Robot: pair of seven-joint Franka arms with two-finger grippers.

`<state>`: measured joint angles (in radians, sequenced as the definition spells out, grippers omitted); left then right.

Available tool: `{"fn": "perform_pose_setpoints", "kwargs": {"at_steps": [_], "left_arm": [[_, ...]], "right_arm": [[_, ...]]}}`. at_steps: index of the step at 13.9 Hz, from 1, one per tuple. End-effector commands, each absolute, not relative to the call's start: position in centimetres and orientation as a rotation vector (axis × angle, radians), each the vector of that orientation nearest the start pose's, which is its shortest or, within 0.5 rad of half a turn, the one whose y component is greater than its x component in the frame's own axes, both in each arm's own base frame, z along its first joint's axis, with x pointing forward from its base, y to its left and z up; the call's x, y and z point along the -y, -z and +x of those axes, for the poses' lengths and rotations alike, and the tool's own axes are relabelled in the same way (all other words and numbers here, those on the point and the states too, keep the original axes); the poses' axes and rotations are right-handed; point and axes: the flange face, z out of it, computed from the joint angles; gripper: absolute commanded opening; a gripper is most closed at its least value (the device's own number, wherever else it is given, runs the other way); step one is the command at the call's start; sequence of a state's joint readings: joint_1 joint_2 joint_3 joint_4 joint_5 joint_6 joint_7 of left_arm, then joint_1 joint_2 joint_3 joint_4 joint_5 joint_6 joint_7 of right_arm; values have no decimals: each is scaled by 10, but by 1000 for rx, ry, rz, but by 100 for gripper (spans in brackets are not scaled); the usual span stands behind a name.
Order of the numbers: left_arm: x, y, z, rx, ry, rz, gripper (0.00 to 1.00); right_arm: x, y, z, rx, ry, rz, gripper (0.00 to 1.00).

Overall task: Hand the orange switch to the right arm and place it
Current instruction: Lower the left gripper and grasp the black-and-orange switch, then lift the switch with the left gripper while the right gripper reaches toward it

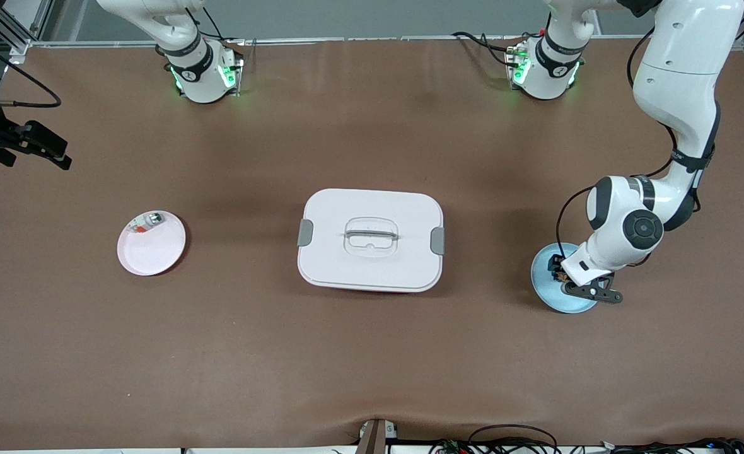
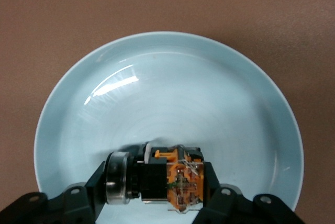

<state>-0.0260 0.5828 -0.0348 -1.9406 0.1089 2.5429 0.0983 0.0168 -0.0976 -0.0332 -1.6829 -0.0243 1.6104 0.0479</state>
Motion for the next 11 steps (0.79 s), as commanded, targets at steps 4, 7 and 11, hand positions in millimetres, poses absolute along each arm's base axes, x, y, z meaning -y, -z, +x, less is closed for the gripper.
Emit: {"fn": "perform_pose_setpoints", "kwargs": {"at_steps": [4,7,11], "left_arm": [[39,-217,629,-385,99,-3063,0],[41,-252,630,-353,50,-3072,0],[56,-304,630,-256,37,-3157,0]], "right_arm": [[-23,-654,516,12,-37,-3160,100],[-56,-660,510,110,-55,-3162,100],[-101,-658,498,226,-120,-3141,100]]}}
